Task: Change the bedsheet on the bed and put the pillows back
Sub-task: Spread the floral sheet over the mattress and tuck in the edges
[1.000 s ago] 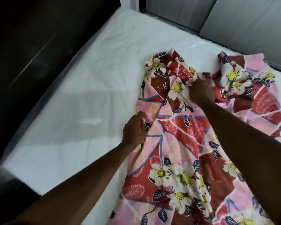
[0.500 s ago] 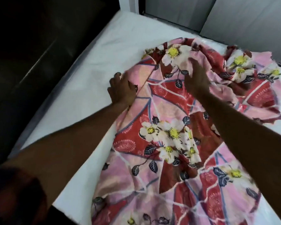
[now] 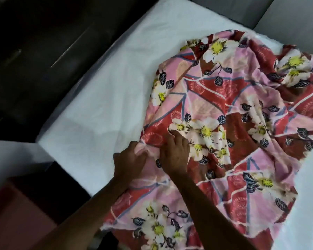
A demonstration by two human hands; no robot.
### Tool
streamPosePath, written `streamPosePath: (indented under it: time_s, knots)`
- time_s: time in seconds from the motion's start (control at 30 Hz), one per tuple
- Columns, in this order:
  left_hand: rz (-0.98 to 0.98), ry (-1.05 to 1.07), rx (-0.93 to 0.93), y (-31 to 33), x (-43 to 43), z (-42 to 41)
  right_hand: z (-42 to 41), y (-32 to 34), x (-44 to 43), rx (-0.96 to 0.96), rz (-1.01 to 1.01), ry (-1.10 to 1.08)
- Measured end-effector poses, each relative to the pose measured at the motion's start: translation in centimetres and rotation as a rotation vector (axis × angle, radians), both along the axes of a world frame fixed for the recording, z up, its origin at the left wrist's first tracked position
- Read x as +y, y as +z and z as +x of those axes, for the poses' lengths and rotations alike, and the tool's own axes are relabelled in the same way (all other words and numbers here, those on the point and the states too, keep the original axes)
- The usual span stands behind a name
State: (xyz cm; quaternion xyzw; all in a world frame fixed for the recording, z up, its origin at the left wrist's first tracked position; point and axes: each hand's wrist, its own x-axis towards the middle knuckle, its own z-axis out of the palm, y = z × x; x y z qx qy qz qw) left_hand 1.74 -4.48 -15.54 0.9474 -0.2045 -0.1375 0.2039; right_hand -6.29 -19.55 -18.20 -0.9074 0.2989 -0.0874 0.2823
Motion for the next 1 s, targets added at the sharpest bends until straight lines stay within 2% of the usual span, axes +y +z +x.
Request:
streamPosePath:
  time_s: [0.03,0.13,0.2,0.3,0.37,0.47,0.57,0.63,0.7,0.77,0.83,0.93,1.0]
  knots:
    - [0.001,-0.049,0.065,0.2,1.2,0.2,-0.4,0.7,1.3,0.0,0.028,0.038]
    - [0.112,-0.14,0.462,1.4,3.5,0.6,-1.7,2.7,4.5,0.072,0.198,0.215]
    - [0.236,-0.205,0.552,2.8,4.7,0.1,-2.8,3.7,6.2,0.151,0.328,0.342]
    - [0.356,-0.316,0.526,5.2,5.1,-1.3,-3.9,4.4,6.9,0.19,0.354,0.464]
    - [0.392,-0.335,0.564,6.3,5.5,-2.5,-4.2,4.6,6.5,0.131,0.305,0.466]
    - [0.548,-0.347,0.627,7.2,6.6,-5.4,-4.7,4.9,5.6,0.102,0.216,0.477]
    - [0.577,-0.284,0.464,7.7,8.0,-8.9,-5.7,5.3,4.6,0.079,0.166,0.527]
    - [0.487,-0.232,0.284,8.2,8.8,-9.7,-6.0,6.0,3.8,0.046,0.186,0.51]
    - [0.246,-0.12,0.168,9.2,9.9,-10.6,-6.4,6.6,3.4,0.072,0.197,0.519]
    - [-0.071,0.054,0.221,10.3,10.9,-11.8,-7.0,7.9,4.3,0.188,0.208,0.631]
    - [-0.176,0.123,0.251,10.9,11.3,-13.3,-8.3,9.1,6.2,0.235,0.281,0.751]
    - [0.055,-0.03,0.253,11.4,11.5,-14.9,-10.7,9.7,8.8,0.192,0.452,0.726]
    - [0.278,-0.115,0.399,12.1,11.6,-15.8,-12.1,9.6,9.4,0.142,0.569,0.581]
